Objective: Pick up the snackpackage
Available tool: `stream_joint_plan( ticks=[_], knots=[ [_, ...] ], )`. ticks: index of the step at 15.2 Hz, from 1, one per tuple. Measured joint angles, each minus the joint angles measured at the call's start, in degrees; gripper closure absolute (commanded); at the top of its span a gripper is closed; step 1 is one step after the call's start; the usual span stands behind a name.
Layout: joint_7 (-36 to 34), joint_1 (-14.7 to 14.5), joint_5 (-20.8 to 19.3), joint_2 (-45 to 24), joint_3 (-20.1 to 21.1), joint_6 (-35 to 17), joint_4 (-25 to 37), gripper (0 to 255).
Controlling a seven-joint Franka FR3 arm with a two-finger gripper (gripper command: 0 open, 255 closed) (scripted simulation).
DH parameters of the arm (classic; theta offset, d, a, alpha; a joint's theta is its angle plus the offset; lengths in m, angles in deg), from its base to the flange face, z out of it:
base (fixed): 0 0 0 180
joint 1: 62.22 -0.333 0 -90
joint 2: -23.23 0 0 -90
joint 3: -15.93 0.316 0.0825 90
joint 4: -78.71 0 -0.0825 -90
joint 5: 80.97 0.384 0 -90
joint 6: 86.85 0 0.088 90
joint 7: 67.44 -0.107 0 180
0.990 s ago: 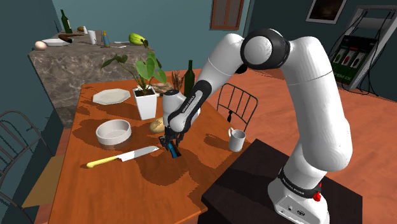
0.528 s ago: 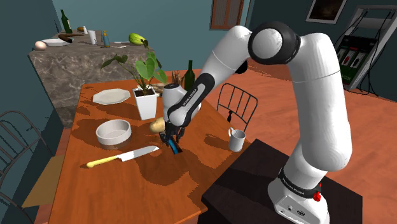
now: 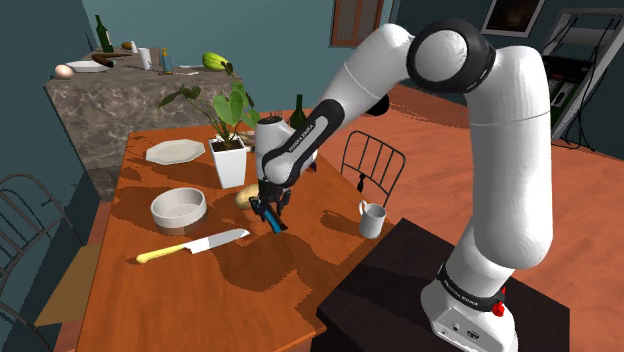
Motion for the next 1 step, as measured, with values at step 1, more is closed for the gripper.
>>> stream_joint_plan(
  ticks=[1],
  knots=[
    [0.09, 0.07, 0.11, 0.34, 0.08, 0.33, 0.00, 255]
  ],
)
